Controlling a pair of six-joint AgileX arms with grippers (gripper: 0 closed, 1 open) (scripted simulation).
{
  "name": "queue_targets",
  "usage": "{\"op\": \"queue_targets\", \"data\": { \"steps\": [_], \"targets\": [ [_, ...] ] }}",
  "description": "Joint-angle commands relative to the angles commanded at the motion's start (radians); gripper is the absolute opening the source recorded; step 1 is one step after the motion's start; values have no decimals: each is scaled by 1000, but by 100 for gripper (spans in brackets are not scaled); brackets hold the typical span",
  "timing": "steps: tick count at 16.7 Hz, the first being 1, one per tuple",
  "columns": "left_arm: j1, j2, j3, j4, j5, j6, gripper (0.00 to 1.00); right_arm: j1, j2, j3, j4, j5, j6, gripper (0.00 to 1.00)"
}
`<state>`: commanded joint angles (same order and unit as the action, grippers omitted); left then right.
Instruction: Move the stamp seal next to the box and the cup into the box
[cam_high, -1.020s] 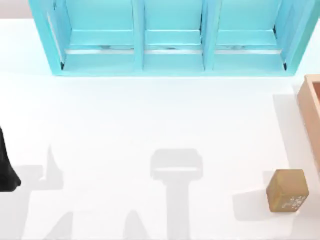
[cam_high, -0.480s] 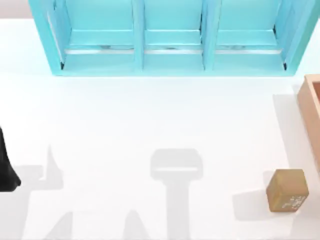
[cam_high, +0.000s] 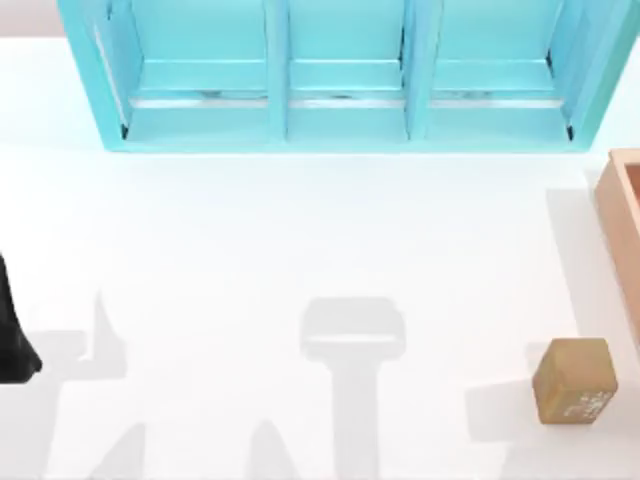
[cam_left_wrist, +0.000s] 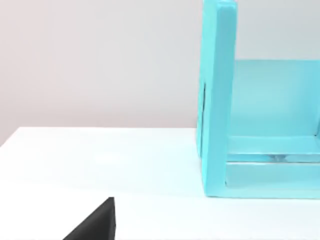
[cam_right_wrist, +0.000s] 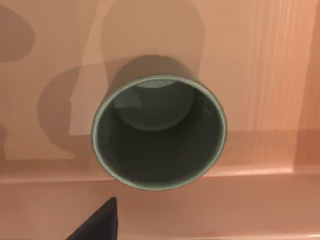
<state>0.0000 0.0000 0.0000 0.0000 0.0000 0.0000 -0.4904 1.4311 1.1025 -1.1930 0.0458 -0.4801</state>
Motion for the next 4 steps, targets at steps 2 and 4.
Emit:
{"op": "queue_targets", "data": {
  "steps": [2, 4],
  "targets": [
    [0, 0, 0, 0, 0, 0, 100, 2, -17, 61, -70, -1, -1, 100],
    [0, 0, 0, 0, 0, 0, 100, 2, -25, 87, -98, -1, -2, 100]
  ]
}}
